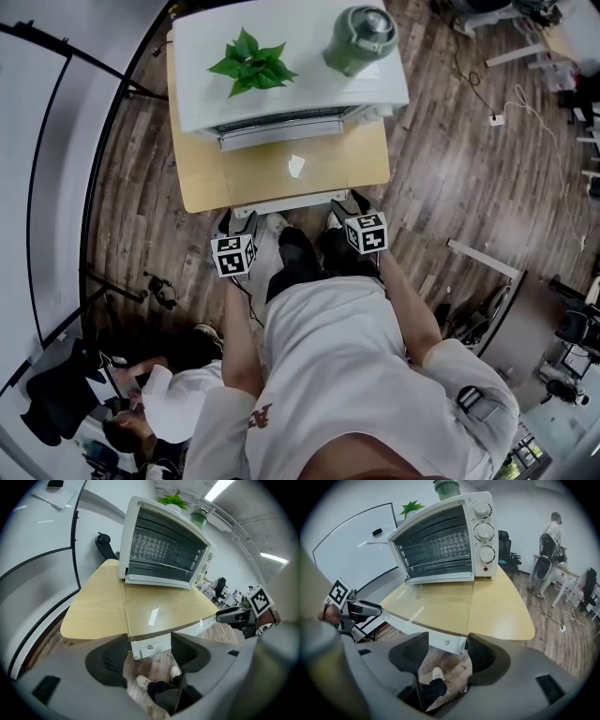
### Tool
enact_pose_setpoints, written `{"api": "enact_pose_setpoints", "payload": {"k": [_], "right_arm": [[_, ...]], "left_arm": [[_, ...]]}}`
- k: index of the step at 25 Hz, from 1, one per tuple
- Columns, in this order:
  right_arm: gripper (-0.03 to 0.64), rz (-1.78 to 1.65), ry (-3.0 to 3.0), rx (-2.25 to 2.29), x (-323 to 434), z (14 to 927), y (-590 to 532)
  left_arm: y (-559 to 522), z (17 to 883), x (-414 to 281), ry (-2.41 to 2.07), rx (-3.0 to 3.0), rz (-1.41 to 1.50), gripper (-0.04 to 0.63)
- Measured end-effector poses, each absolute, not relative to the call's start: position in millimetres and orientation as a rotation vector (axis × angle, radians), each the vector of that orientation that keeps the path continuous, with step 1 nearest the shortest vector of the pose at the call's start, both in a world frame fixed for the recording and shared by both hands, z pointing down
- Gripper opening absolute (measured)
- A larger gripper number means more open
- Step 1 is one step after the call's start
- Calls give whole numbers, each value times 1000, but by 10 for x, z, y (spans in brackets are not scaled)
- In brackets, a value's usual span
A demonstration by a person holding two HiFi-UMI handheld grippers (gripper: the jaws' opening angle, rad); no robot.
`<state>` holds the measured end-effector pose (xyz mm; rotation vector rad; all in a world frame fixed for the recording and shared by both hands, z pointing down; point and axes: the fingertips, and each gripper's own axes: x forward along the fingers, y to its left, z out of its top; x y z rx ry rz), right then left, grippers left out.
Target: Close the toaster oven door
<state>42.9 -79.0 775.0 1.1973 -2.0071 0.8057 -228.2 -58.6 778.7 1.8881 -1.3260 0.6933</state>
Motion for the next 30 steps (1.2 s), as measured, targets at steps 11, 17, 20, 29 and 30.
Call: {"api": "enact_pose_setpoints", "payload": {"k": [11, 17, 20, 29, 30], "right_arm": [[299, 979, -1988, 1221, 425, 7945, -769], [239, 998, -1979, 1233, 422, 7953, -776], [239, 983, -1983, 1223, 416, 7949, -783], [238, 982, -2010, 1242, 423, 7770, -780], [235, 991, -2015, 1250, 422, 7741, -787]], "left_arm": [[-569, 7984, -2269, -1298, 1832, 661, 294], [-567, 7963, -2248, -1309, 1827, 639, 267], [-578, 7960, -2249, -1319, 1828, 640, 265], [-542, 7808, -2257, -1335, 1852, 640, 258], [-540, 7783, -2261, -1339, 1857, 638, 258]]}}
